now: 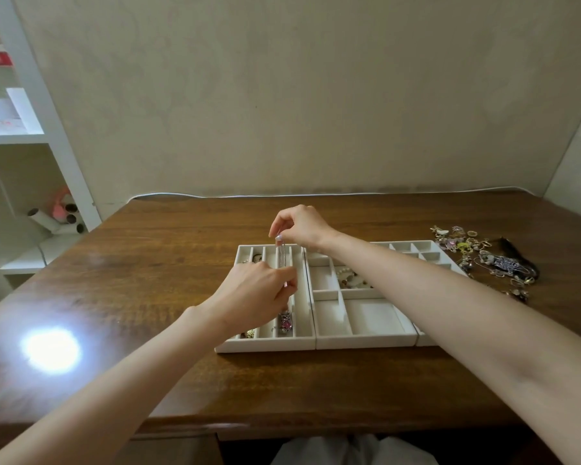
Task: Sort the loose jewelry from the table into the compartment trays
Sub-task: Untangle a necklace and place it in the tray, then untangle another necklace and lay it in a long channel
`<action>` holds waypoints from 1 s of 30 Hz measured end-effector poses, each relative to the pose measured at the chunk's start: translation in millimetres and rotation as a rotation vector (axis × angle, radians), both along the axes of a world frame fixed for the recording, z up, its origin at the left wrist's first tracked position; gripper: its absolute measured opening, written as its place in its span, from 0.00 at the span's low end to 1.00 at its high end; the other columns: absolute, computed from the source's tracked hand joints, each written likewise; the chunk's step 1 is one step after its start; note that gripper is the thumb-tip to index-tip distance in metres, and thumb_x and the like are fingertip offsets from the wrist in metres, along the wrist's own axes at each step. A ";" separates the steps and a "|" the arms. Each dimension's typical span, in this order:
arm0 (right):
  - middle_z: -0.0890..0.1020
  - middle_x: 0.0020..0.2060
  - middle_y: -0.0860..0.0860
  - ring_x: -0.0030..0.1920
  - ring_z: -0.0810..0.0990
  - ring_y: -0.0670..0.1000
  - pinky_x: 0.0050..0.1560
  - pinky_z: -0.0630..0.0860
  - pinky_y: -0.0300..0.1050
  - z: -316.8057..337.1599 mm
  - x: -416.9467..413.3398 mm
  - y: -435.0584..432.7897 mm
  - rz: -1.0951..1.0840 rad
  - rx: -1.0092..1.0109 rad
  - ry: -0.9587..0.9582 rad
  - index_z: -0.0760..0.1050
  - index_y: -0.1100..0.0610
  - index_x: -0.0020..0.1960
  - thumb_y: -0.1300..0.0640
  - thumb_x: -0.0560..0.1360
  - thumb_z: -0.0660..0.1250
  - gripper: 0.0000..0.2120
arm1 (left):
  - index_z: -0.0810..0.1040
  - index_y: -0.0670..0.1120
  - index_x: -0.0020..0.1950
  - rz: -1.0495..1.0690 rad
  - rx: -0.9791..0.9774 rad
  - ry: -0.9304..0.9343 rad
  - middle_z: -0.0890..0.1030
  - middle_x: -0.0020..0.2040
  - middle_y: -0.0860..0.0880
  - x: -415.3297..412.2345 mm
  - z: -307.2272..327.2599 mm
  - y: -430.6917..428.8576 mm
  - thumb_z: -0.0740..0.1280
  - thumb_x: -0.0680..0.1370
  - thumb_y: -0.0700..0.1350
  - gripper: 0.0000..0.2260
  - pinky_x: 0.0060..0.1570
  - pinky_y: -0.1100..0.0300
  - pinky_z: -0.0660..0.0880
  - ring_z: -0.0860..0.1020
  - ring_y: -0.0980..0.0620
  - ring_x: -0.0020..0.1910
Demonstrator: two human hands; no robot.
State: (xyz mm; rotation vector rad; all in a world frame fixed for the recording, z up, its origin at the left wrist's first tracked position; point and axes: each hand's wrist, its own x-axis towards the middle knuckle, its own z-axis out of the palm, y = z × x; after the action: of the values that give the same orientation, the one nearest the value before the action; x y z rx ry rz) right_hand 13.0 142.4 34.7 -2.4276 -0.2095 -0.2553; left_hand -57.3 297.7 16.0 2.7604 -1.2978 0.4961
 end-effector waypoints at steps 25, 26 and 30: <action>0.83 0.40 0.49 0.43 0.80 0.45 0.46 0.74 0.36 0.5 -37.8 -59.0 -0.019 0.001 -0.012 0.82 0.55 0.46 0.63 0.74 0.67 0.06 | 0.73 0.47 0.55 0.112 -0.200 -0.013 0.79 0.50 0.51 15.3 8.9 -45.6 0.57 0.80 0.48 0.09 0.37 0.55 0.73 0.78 0.47 0.44; 0.82 0.39 0.48 0.42 0.80 0.44 0.44 0.74 0.34 0.4 -42.4 -67.0 -0.024 0.003 -0.019 0.81 0.55 0.46 0.62 0.74 0.67 0.06 | 0.73 0.47 0.55 0.108 -0.206 0.009 0.78 0.51 0.51 17.7 8.7 -53.7 0.58 0.80 0.48 0.08 0.37 0.56 0.71 0.78 0.48 0.44; 0.83 0.43 0.48 0.45 0.81 0.44 0.45 0.74 0.34 -1.4 -61.1 -108.4 -0.073 0.016 -0.028 0.82 0.55 0.47 0.61 0.75 0.67 0.05 | 0.74 0.47 0.56 0.063 -0.218 0.150 0.74 0.54 0.49 24.1 4.7 -93.9 0.63 0.78 0.48 0.09 0.41 0.59 0.68 0.76 0.49 0.50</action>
State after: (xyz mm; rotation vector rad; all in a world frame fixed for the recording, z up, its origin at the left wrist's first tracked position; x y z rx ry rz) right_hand -48.1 34.0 33.3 -2.4195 -0.1310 -0.3226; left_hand -33.2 203.9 20.7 2.6080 -1.0591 0.3984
